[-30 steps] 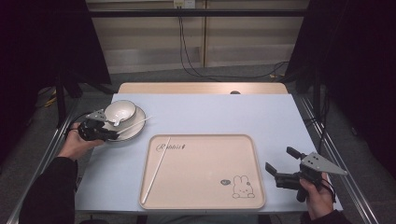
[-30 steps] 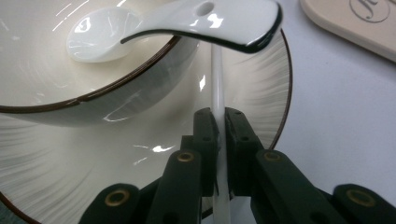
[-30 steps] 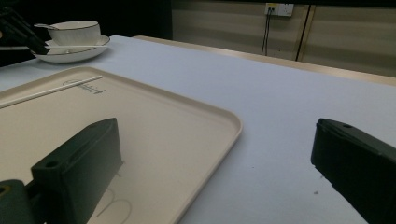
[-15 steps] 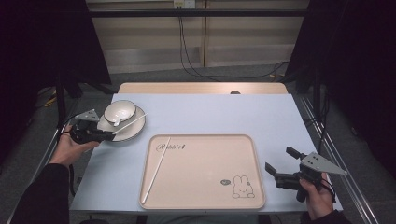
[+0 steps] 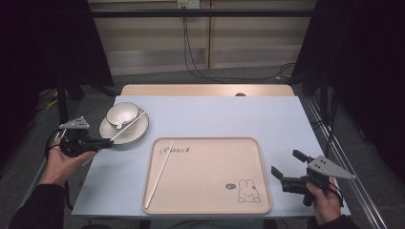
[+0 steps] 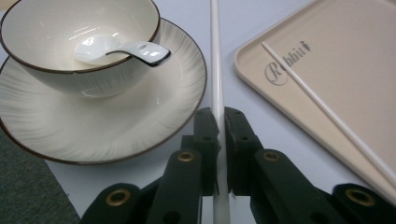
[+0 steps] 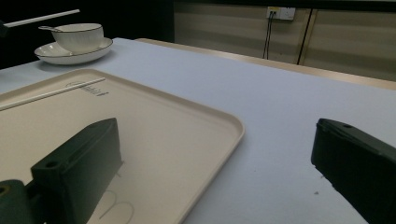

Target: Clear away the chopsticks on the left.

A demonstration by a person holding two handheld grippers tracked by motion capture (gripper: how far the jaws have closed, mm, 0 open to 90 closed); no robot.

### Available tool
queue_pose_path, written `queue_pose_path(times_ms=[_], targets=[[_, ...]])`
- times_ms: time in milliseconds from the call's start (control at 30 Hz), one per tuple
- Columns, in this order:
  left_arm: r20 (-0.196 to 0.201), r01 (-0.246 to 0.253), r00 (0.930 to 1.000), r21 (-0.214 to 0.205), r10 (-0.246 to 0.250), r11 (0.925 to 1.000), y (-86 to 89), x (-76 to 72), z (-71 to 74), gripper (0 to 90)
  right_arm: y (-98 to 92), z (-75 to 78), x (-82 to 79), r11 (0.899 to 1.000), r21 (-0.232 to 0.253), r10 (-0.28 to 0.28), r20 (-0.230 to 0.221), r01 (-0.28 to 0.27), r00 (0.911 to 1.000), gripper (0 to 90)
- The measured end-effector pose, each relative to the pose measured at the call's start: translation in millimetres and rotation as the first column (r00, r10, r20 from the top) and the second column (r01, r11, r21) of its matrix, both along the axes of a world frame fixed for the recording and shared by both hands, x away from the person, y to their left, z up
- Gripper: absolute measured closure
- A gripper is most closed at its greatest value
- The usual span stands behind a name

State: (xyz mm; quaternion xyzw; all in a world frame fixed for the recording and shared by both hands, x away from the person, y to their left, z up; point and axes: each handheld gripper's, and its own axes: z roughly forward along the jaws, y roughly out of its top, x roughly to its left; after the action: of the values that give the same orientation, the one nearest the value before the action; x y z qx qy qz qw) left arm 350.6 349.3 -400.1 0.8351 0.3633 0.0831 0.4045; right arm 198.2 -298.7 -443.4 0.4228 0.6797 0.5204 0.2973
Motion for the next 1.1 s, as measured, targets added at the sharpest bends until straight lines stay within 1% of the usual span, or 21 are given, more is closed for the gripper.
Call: queue_pose_path(times_ms=[67,100,167,233,300,333,367,400,433,467,500,533,600,633,733,833,900,967,1033,1067,1100], targets=[[-0.005,-0.023,0.9997,-0.021,0.023,0.9995,0.7,-5.2,1.2,84.8,0.3,0.1,-0.3,1.0,0.002,0.004,0.0,-0.004,1.0,1.2],[-0.014,-0.031,0.9994,-0.022,0.031,0.9993,1.1,-8.3,1.6,84.9,0.2,0.1,-0.2,1.0,0.0,0.003,-0.001,-0.003,1.0,1.2],[-0.018,-0.052,0.9985,-0.021,0.051,0.9985,0.1,-13.4,1.9,84.9,0.1,0.0,0.0,1.0,0.002,0.0,0.002,0.0,1.0,1.2],[-0.03,-0.069,0.9973,-0.034,0.068,0.9971,-2.3,-20.5,2.2,84.9,0.2,0.1,-0.2,1.0,0.003,0.004,0.0,-0.004,1.0,1.2],[-0.03,-0.091,0.9955,-0.038,0.09,0.9951,-5.5,-28.0,3.6,84.9,0.1,0.1,-0.1,1.0,0.001,0.001,-0.001,-0.001,1.0,1.2],[-0.019,-0.105,0.9944,-0.036,0.104,0.9939,-7.2,-31.3,4.5,84.9,0.3,0.1,-0.1,1.0,0.001,0.001,-0.002,-0.001,1.0,1.2],[-0.017,-0.114,0.9934,-0.047,0.114,0.9923,-10.3,-36.8,6.2,84.9,0.4,0.1,0.0,1.0,0.001,0.002,-0.002,-0.002,1.0,1.2],[-0.01,-0.116,0.9932,-0.048,0.116,0.9921,-12.9,-41.3,7.3,84.8,0.5,0.1,0.0,1.0,0.001,0.002,-0.002,-0.002,1.0,1.2],[0.006,-0.11,0.9939,-0.059,0.11,0.9922,-16.2,-46.4,8.3,84.9,0.6,0.1,-0.2,1.0,0.002,0.003,-0.002,-0.003,1.0,1.2],[0.012,-0.104,0.9944,-0.075,0.105,0.9918,-18.5,-50.4,8.9,84.8,0.5,0.2,-0.2,1.0,0.001,0.002,0.0,-0.002,1.0,1.2],[0.014,-0.112,0.9934,-0.08,0.113,0.9905,-22.7,-56.3,9.8,84.8,0.4,0.2,-0.3,1.0,0.001,0.003,0.0,-0.003,1.0,1.2],[0.022,-0.115,0.993,-0.069,0.116,0.991,-27.2,-60.7,10.4,84.8,0.3,0.2,-0.3,1.0,0.0,0.002,0.0,-0.002,1.0,1.2],[0.02,-0.108,0.9937,-0.09,0.11,0.9901,-35.0,-68.6,12.0,84.8,0.5,0.1,-0.2,1.0,0.001,0.002,-0.002,-0.002,1.0,1.2],[0.021,-0.108,0.9937,-0.09,0.11,0.9901,-39.2,-72.0,13.3,84.8,0.6,0.1,-0.2,1.0,0.0,0.001,-0.002,-0.001,1.0,1.1],[-0.003,-0.149,0.9888,-0.073,0.149,0.9862,-51.5,-80.2,15.6,84.8,0.6,0.2,-0.2,1.0,0.0,0.001,0.0,-0.001,1.0,1.2],[-0.038,-0.164,0.986,-0.058,0.162,0.9847,-66.0,-86.8,13.1,84.8,1.0,0.1,-0.2,1.0,0.0,0.0,0.001,0.0,1.0,1.2],[-0.042,-0.177,0.9837,-0.06,0.175,0.9823,-73.3,-89.9,11.4,84.8,0.6,0.2,-0.2,1.0,0.0,0.002,-0.001,-0.002,1.0,1.2],[-0.047,-0.181,0.9828,-0.067,0.178,0.9812,-80.4,-93.2,10.0,84.8,0.6,0.2,-0.2,1.0,0.001,0.001,-0.002,-0.001,1.0,1.2],[-0.062,-0.177,0.9829,-0.068,0.173,0.9818,-89.8,-97.6,8.9,84.8,0.9,0.1,0.0,1.0,0.001,0.003,0.0,-0.003,1.0,1.2],[-0.058,-0.177,0.9832,-0.058,0.173,0.9826,-93.6,-99.4,9.2,84.8,0.9,0.2,0.0,1.0,0.001,0.004,0.0,-0.004,1.0,1.2],[-0.061,-0.184,0.9819,-0.075,0.18,0.98,-97.4,-100.8,9.1,84.8,1.1,0.2,0.1,1.0,0.002,0.004,-0.001,-0.004,1.0,1.2]])
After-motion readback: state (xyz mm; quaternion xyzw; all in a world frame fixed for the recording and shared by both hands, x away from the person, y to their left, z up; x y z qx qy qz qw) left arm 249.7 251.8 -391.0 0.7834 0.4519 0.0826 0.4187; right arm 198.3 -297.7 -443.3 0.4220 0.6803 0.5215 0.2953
